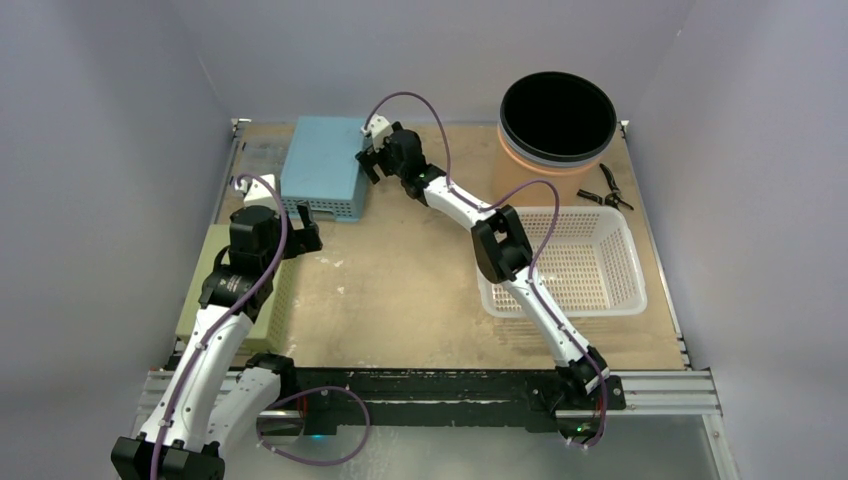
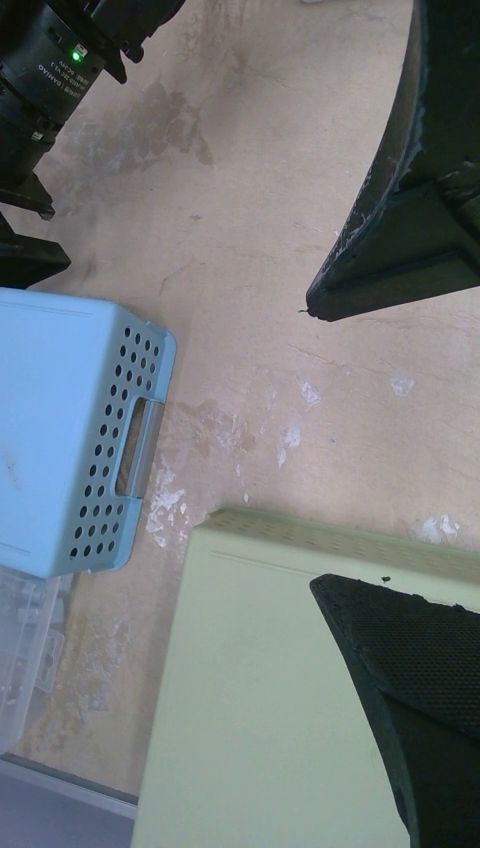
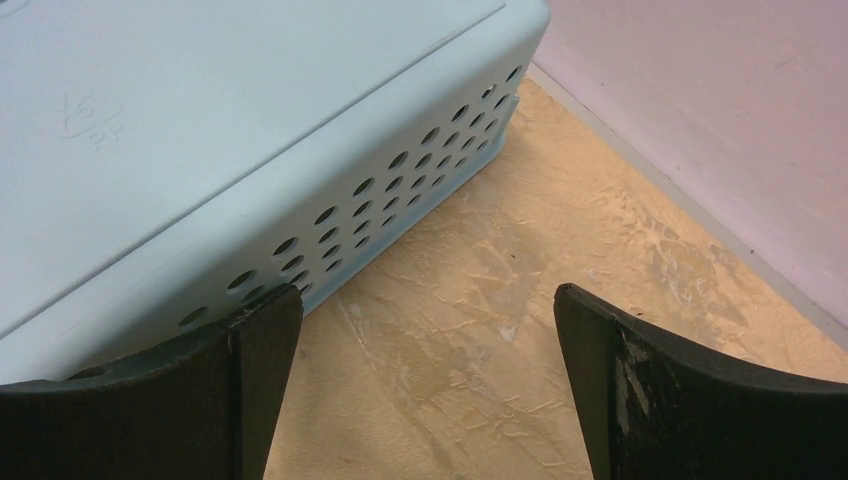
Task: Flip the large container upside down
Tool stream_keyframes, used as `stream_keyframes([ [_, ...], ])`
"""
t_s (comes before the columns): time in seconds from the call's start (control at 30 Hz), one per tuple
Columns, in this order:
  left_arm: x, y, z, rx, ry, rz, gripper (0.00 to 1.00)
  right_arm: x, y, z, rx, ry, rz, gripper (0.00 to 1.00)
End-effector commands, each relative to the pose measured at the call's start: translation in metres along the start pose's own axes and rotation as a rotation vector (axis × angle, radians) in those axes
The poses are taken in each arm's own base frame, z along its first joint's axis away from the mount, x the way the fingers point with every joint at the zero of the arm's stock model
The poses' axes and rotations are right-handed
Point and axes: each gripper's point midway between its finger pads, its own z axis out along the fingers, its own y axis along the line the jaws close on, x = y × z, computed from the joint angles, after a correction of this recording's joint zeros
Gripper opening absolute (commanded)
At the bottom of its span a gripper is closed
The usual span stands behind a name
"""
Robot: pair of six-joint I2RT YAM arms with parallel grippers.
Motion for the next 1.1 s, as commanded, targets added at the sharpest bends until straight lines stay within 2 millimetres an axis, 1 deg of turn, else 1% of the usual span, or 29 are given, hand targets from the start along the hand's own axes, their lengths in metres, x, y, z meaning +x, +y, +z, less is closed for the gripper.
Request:
stream_keyframes([
  [0.0, -0.007, -0.003, 0.002, 0.018, -0.032, 0.008, 0.98, -0.066, -0.005, -0.014, 0.029, -0.120, -0.022, 0.98],
  [0.07, -0.008, -0.003, 0.001, 0.019, -0.038, 0.006, 0.98, -0.083, -0.017, -0.029, 0.072, -0.131, -0.026, 0.99],
  [0.1, -0.009, -0.003, 0.000, 0.020, -0.041, 0.006, 0.98, -0.082, -0.019, -0.035, 0.086, -0.118, -0.033, 0.99],
  [0.13, -0.009, -0.003, -0.001, 0.020, -0.044, 0.005, 0.98, -0.092, -0.023, -0.045, 0.098, -0.122, -0.032, 0.99],
  [0.17, -0.009, -0.003, -0.001, 0.018, -0.047, 0.005, 0.98, -0.110, -0.029, -0.059, 0.115, -0.140, -0.029, 0.99],
  [0.23, -0.011, -0.003, -0.003, 0.022, -0.057, 0.002, 0.99, -0.124, -0.035, -0.081, 0.147, -0.143, -0.018, 0.99],
  [0.27, -0.013, -0.003, -0.004, 0.023, -0.061, 0.002, 0.99, -0.126, -0.035, -0.091, 0.158, -0.133, -0.014, 0.99],
  [0.33, -0.013, -0.004, -0.005, 0.027, -0.066, 0.001, 0.99, -0.134, -0.038, -0.117, 0.204, -0.114, 0.003, 0.99],
  [0.37, -0.014, -0.004, -0.006, 0.030, -0.069, 0.000, 0.98, -0.133, -0.035, -0.130, 0.220, -0.093, 0.010, 0.99],
  [0.4, -0.014, -0.004, -0.006, 0.031, -0.069, 0.002, 0.98, -0.137, -0.031, -0.145, 0.225, -0.084, 0.014, 0.99],
  [0.5, -0.014, -0.004, -0.006, 0.033, -0.073, 0.000, 0.98, -0.134, -0.016, -0.193, 0.273, -0.046, 0.037, 0.99],
  [0.53, -0.014, -0.005, -0.007, 0.033, -0.072, 0.000, 0.99, -0.128, -0.008, -0.208, 0.290, -0.034, 0.050, 0.99],
  [0.57, -0.014, -0.005, -0.007, 0.036, -0.071, 0.000, 0.99, -0.127, -0.007, -0.225, 0.312, -0.027, 0.070, 0.99],
  [0.6, -0.014, -0.006, -0.006, 0.038, -0.069, 0.001, 0.98, -0.120, -0.007, -0.240, 0.337, -0.007, 0.094, 0.99],
  [0.73, -0.014, -0.008, -0.007, 0.054, -0.065, 0.002, 0.98, -0.077, -0.015, -0.299, 0.454, 0.114, 0.305, 0.97],
  [0.8, -0.014, -0.009, -0.007, 0.060, -0.067, 0.001, 0.99, -0.047, -0.020, -0.327, 0.534, 0.193, 0.379, 0.96],
  [0.87, -0.014, -0.010, -0.007, 0.063, -0.067, 0.001, 0.99, -0.021, -0.020, -0.353, 0.594, 0.250, 0.460, 0.96],
  [0.9, -0.014, -0.010, -0.007, 0.065, -0.065, 0.002, 0.98, -0.009, -0.019, -0.365, 0.612, 0.268, 0.494, 0.96],
  [0.97, -0.014, -0.010, -0.007, 0.067, -0.065, 0.004, 0.98, 0.011, -0.010, -0.381, 0.594, 0.303, 0.555, 0.95],
  [1.07, -0.013, -0.012, -0.006, 0.075, -0.059, 0.005, 0.98, 0.032, -0.005, -0.399, 0.605, 0.312, 0.621, 0.95],
])
